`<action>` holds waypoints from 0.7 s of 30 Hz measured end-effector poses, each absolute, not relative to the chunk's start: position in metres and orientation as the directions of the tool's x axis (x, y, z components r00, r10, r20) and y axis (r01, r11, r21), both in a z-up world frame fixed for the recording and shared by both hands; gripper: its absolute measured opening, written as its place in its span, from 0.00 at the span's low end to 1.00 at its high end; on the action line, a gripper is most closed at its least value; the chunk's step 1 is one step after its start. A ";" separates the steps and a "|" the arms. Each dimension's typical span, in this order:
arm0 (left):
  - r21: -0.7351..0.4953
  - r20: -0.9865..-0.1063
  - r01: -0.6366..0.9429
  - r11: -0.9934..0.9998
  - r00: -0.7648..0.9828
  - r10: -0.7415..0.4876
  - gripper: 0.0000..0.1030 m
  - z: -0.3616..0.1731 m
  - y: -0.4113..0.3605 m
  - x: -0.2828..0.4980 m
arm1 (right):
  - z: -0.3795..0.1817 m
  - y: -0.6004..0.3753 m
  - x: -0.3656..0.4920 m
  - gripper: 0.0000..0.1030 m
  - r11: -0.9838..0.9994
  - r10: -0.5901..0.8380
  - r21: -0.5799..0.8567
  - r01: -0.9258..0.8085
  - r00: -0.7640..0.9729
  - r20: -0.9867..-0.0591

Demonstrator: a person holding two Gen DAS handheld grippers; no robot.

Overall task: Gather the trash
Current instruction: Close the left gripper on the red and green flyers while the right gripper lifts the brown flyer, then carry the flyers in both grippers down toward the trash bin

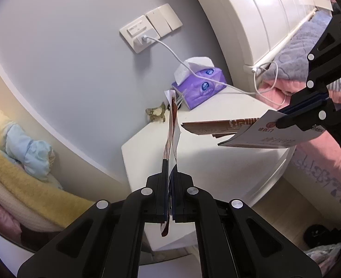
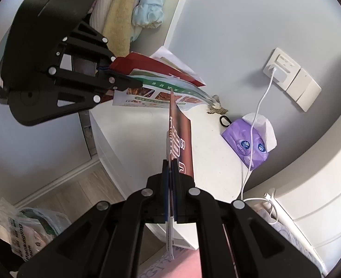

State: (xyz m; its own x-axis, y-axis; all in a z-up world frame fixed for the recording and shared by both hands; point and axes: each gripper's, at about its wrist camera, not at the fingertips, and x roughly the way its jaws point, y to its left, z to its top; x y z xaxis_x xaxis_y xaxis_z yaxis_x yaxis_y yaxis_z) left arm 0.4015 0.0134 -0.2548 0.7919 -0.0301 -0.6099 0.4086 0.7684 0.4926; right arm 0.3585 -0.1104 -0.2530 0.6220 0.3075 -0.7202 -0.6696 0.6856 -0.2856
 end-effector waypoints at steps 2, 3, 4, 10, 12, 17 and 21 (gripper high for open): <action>0.488 -0.610 0.408 0.772 0.792 -0.033 0.01 -0.248 0.013 0.396 | -0.248 -0.110 0.352 0.04 0.695 0.305 -0.280 -0.663 0.623 -0.720; 0.485 -0.609 0.407 0.774 0.792 -0.035 0.01 -0.245 0.013 0.394 | -0.246 -0.111 0.349 0.04 0.699 0.304 -0.278 -0.659 0.625 -0.719; 0.483 -0.610 0.406 0.776 0.792 -0.035 0.01 -0.242 0.013 0.391 | -0.242 -0.111 0.346 0.04 0.704 0.302 -0.276 -0.655 0.627 -0.718; 0.459 -0.615 0.399 0.794 0.787 -0.041 0.01 -0.221 0.015 0.374 | -0.225 -0.114 0.330 0.04 0.742 0.298 -0.251 -0.622 0.641 -0.707; 0.446 -0.616 0.394 0.804 0.786 -0.043 0.01 -0.212 0.016 0.366 | -0.218 -0.115 0.325 0.05 0.757 0.296 -0.237 -0.609 0.644 -0.705; 0.407 -0.615 0.372 0.834 0.787 -0.051 0.01 -0.191 0.023 0.346 | -0.195 -0.111 0.305 0.05 0.797 0.298 -0.192 -0.573 0.648 -0.701; 0.388 -0.612 0.365 0.847 0.789 -0.059 0.01 -0.172 0.027 0.322 | -0.177 -0.106 0.283 0.05 0.821 0.299 -0.163 -0.548 0.655 -0.694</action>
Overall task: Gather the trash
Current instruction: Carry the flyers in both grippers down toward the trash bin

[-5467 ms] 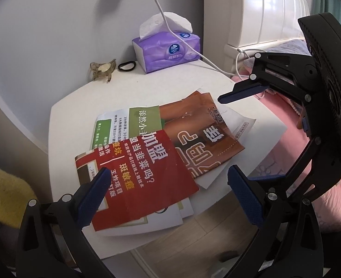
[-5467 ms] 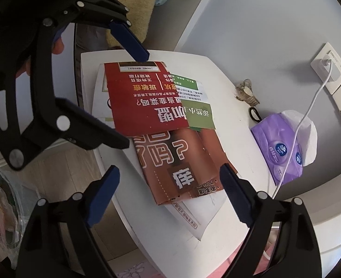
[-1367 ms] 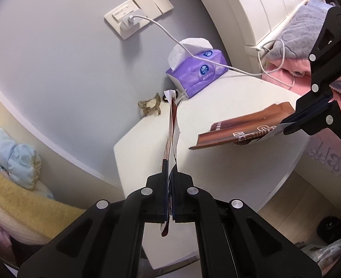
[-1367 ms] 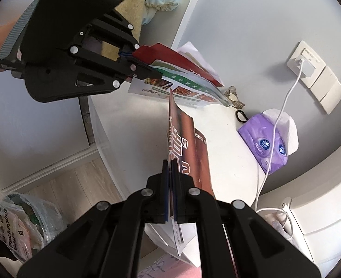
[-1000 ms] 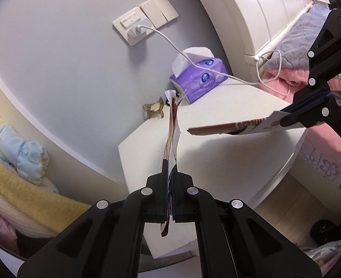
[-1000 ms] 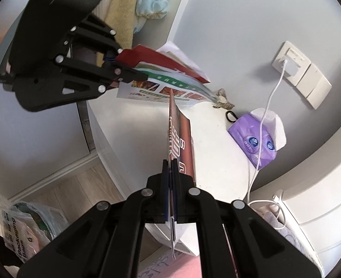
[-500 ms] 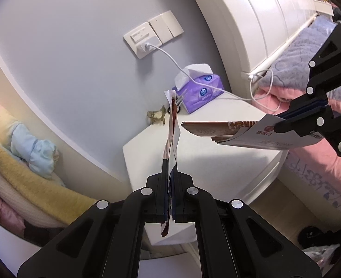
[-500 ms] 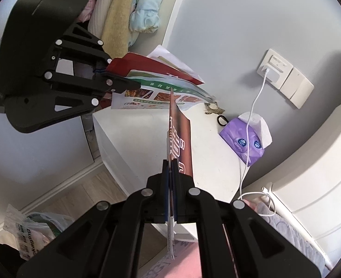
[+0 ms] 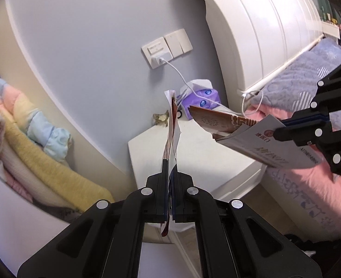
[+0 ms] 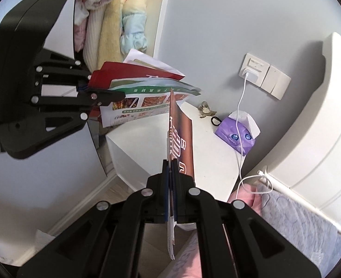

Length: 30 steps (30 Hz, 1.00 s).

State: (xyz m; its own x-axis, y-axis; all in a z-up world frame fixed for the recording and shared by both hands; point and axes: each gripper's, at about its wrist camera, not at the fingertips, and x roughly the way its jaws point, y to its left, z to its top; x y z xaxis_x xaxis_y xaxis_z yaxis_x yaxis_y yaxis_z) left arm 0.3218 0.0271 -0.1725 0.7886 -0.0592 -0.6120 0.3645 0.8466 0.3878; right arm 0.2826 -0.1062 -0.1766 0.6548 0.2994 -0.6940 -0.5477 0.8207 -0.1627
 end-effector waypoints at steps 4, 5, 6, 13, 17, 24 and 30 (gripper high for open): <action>0.370 -0.610 0.361 0.856 0.790 -0.069 0.01 -0.158 0.033 0.296 | -0.161 -0.099 0.255 0.05 0.843 0.291 -0.147 -0.518 0.667 -0.686; 0.363 -0.609 0.359 0.860 0.790 -0.072 0.01 -0.154 0.035 0.288 | -0.157 -0.097 0.246 0.05 0.848 0.287 -0.146 -0.510 0.671 -0.683; 0.355 -0.610 0.357 0.864 0.789 -0.076 0.01 -0.151 0.036 0.280 | -0.154 -0.095 0.238 0.05 0.853 0.282 -0.145 -0.502 0.675 -0.681; 0.323 -0.605 0.355 0.877 0.790 -0.097 0.01 -0.134 0.041 0.231 | -0.133 -0.092 0.185 0.05 0.882 0.252 -0.135 -0.452 0.693 -0.675; 0.293 -0.613 0.349 0.890 0.783 -0.105 0.01 -0.124 0.044 0.207 | -0.121 -0.092 0.163 0.04 0.894 0.250 -0.115 -0.433 0.696 -0.673; 0.258 -0.629 0.348 0.901 0.769 -0.117 0.01 -0.116 0.037 0.178 | -0.109 -0.094 0.142 0.04 0.906 0.258 -0.078 -0.416 0.688 -0.679; 0.246 -0.640 0.339 0.908 0.761 -0.111 0.01 -0.115 0.026 0.160 | -0.105 -0.102 0.126 0.04 0.906 0.275 -0.054 -0.421 0.679 -0.680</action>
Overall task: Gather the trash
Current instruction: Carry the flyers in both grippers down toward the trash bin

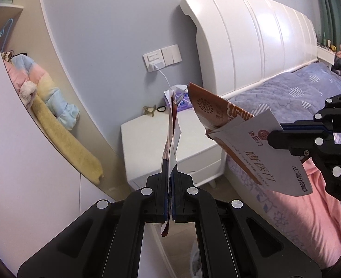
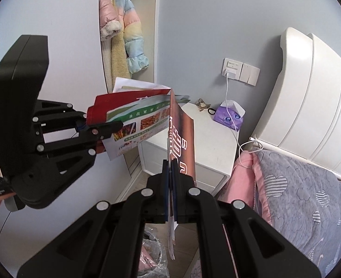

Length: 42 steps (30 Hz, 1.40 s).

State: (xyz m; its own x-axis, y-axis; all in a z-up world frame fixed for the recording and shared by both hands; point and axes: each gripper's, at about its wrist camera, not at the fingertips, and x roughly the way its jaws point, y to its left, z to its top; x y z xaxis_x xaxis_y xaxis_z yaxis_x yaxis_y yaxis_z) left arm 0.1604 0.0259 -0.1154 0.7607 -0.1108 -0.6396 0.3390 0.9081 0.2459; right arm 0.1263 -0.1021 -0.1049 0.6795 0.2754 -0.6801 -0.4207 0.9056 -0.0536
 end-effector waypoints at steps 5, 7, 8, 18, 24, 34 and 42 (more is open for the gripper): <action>0.251 -0.657 0.322 0.913 0.749 -0.084 0.01 -0.119 0.016 0.143 | -0.106 -0.113 0.114 0.05 0.901 0.295 -0.035 -0.432 0.670 -0.681; 0.252 -0.659 0.313 0.916 0.748 -0.075 0.01 -0.120 0.014 0.136 | -0.107 -0.117 0.108 0.04 0.897 0.305 -0.028 -0.442 0.662 -0.684; 0.252 -0.661 0.306 0.918 0.747 -0.068 0.01 -0.120 0.012 0.132 | -0.107 -0.118 0.105 0.05 0.894 0.309 -0.026 -0.447 0.659 -0.686; 0.251 -0.686 0.240 0.938 0.727 -0.003 0.01 -0.121 -0.006 0.084 | -0.116 -0.137 0.069 0.05 0.859 0.356 -0.008 -0.513 0.607 -0.710; 0.240 -0.713 0.239 0.941 0.701 0.003 0.01 -0.130 -0.007 0.061 | -0.125 -0.140 0.053 0.04 0.853 0.362 0.012 -0.521 0.577 -0.732; 0.210 -0.742 0.258 0.943 0.670 -0.018 0.01 -0.153 0.000 0.035 | -0.143 -0.115 0.028 0.05 0.848 0.356 0.025 -0.529 0.535 -0.766; 0.180 -0.768 0.245 0.953 0.640 -0.020 0.01 -0.175 0.015 0.017 | -0.162 -0.101 0.015 0.05 0.844 0.353 0.041 -0.534 0.497 -0.793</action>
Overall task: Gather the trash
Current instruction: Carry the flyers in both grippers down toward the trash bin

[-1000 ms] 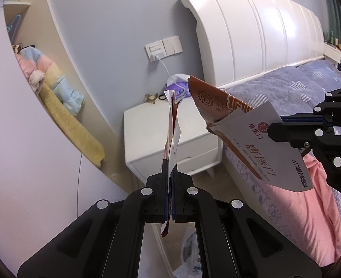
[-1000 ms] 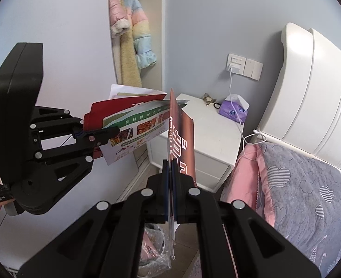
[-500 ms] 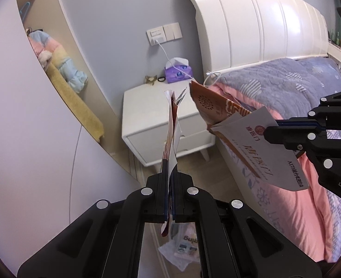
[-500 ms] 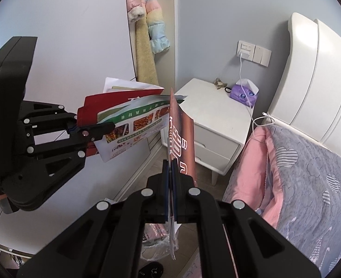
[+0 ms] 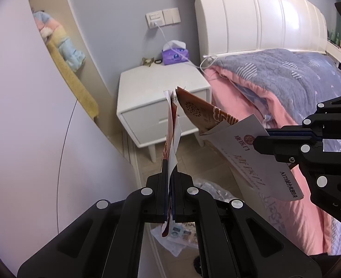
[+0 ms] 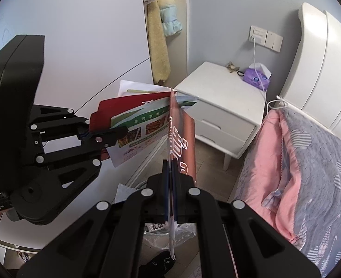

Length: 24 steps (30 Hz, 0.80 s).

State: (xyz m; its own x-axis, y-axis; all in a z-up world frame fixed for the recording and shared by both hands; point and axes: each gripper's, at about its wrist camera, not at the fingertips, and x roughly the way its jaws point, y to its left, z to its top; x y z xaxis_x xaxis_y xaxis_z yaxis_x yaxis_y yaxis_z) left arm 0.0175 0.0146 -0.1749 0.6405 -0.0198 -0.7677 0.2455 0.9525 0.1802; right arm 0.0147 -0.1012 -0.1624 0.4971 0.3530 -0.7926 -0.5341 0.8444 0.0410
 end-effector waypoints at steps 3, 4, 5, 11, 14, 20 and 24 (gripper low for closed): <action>0.171 -0.777 0.238 0.956 0.629 -0.017 0.01 -0.185 0.020 0.013 | -0.171 -0.097 0.013 0.05 0.845 0.347 0.044 -0.533 0.485 -0.802; 0.167 -0.781 0.236 0.957 0.625 -0.017 0.01 -0.189 0.022 0.011 | -0.175 -0.096 0.012 0.05 0.845 0.346 0.045 -0.533 0.480 -0.806; 0.166 -0.783 0.236 0.958 0.621 -0.017 0.01 -0.192 0.023 0.011 | -0.178 -0.095 0.011 0.04 0.844 0.346 0.047 -0.534 0.477 -0.808; 0.149 -0.805 0.231 0.962 0.593 -0.018 0.01 -0.218 0.026 0.001 | -0.203 -0.087 0.004 0.05 0.838 0.342 0.057 -0.543 0.440 -0.830; 0.136 -0.820 0.224 0.965 0.572 -0.017 0.01 -0.234 0.028 -0.002 | -0.215 -0.082 0.001 0.05 0.837 0.340 0.067 -0.544 0.420 -0.842; 0.110 -0.843 0.208 0.972 0.538 -0.019 0.01 -0.261 0.030 -0.007 | -0.239 -0.077 -0.003 0.05 0.838 0.337 0.089 -0.538 0.382 -0.860; 0.098 -0.856 0.200 0.975 0.516 -0.019 0.01 -0.279 0.030 -0.009 | -0.257 -0.075 -0.003 0.05 0.838 0.332 0.098 -0.537 0.359 -0.872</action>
